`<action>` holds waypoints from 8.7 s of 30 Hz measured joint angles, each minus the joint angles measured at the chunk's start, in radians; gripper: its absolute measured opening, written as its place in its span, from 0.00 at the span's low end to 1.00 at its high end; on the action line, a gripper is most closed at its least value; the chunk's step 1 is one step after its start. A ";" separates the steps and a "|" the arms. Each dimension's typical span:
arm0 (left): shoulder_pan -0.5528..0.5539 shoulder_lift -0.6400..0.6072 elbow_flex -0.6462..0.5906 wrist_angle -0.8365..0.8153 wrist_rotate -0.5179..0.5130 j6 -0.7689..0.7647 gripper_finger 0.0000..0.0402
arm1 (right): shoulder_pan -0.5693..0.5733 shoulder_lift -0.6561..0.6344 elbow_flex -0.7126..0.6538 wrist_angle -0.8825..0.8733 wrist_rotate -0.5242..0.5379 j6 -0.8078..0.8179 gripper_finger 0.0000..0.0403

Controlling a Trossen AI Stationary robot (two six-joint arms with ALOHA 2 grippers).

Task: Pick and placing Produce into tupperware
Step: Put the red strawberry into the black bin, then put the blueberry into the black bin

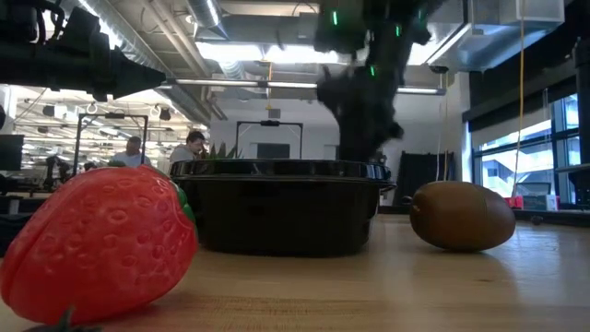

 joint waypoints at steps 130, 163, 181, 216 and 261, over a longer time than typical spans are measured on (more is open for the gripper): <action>0.000 0.000 0.000 -0.001 0.000 -0.001 0.43 | 0.105 -0.349 -0.598 -0.402 0.489 1.405 0.82; 0.000 0.000 0.000 -0.007 0.000 0.000 0.43 | 0.105 -0.348 -0.673 -0.296 0.481 1.562 0.82; 0.000 0.000 0.000 -0.009 0.000 -0.001 0.43 | -0.015 -0.346 -0.705 -0.311 0.493 1.592 0.82; 0.000 0.000 0.000 -0.046 0.000 0.000 0.43 | -0.113 -0.346 -0.825 -0.139 0.492 1.561 0.68; 0.000 0.000 0.000 -0.053 0.000 0.000 0.43 | -0.113 -0.346 -0.823 -0.129 0.489 1.523 0.14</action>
